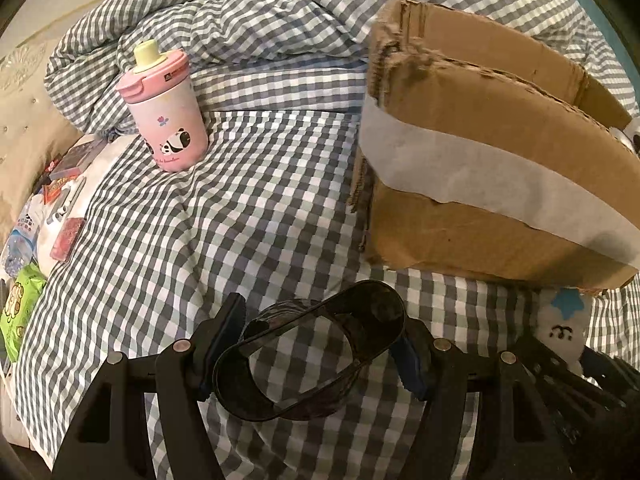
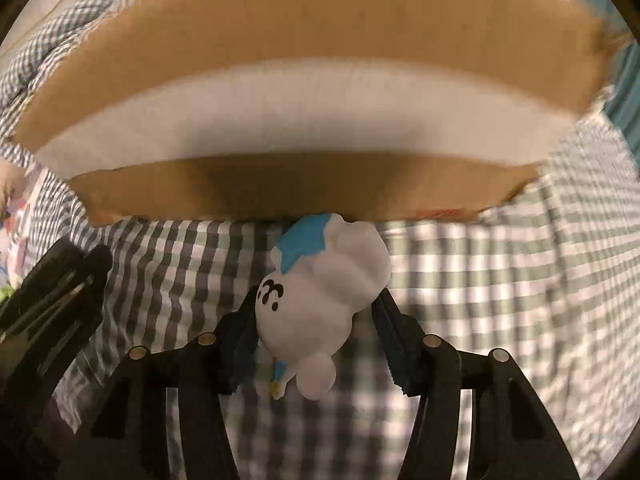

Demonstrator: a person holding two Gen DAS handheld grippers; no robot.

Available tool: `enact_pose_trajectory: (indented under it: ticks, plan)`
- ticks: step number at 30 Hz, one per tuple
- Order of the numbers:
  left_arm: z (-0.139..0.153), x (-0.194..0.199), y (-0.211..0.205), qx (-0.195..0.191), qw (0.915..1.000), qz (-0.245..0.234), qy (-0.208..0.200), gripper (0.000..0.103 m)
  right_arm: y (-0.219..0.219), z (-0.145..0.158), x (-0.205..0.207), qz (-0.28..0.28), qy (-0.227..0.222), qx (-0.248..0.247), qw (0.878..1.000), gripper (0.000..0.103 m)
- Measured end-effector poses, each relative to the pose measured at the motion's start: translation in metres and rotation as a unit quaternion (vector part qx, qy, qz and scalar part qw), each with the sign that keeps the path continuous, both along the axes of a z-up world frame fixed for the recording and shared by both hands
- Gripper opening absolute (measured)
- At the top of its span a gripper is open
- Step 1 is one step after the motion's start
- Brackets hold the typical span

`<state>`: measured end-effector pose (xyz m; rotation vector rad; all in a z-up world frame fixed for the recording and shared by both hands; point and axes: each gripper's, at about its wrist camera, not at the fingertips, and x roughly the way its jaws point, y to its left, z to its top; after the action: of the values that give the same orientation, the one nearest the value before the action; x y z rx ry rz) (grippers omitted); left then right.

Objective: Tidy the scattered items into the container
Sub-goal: 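Grasp the black sunglasses with the left tool while the right grasps the white bear figure, then carry the sunglasses and bear over the box and release both inside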

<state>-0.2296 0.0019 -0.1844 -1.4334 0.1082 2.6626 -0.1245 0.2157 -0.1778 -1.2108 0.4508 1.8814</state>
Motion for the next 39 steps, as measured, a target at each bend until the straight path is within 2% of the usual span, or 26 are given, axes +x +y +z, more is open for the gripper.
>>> enact_pose_trajectory:
  ticks: [8, 11, 17, 22, 28, 32, 36, 39]
  plan:
    - [0.025, 0.02, 0.013, 0.012, 0.9995, -0.024, 0.018, 0.07, -0.036, 0.052, 0.03, 0.013, 0.032, 0.028, 0.999, 0.054]
    - [0.039, 0.03, 0.014, 0.019, 0.9989, -0.033, 0.028, 0.07, -0.045, 0.062, 0.03, 0.011, 0.037, 0.033, 0.999, 0.054]
    - [0.064, 0.05, 0.011, 0.038, 0.9975, -0.049, 0.032, 0.07, -0.064, 0.089, 0.059, 0.011, 0.059, 0.032, 0.998, 0.054]
    - [0.1, 0.055, 0.008, 0.046, 0.9945, -0.075, 0.057, 0.07, -0.063, 0.144, 0.065, 0.013, 0.093, 0.067, 0.993, 0.054]
    - [0.162, 0.035, 0.018, 0.053, 0.9882, -0.098, 0.105, 0.07, -0.037, 0.212, 0.041, 0.04, 0.127, 0.105, 0.986, 0.055]
    - [0.191, 0.001, 0.038, 0.055, 0.9848, -0.122, 0.111, 0.07, -0.01, 0.231, 0.012, 0.056, 0.134, 0.103, 0.984, 0.055]
    - [0.188, -0.034, 0.061, 0.046, 0.9864, -0.122, 0.099, 0.07, 0.025, 0.221, -0.024, 0.063, 0.117, 0.099, 0.986, 0.055]
    - [0.171, -0.053, 0.076, 0.046, 0.9884, -0.12, 0.08, 0.07, 0.05, 0.209, -0.039, 0.072, 0.123, 0.093, 0.985, 0.056]
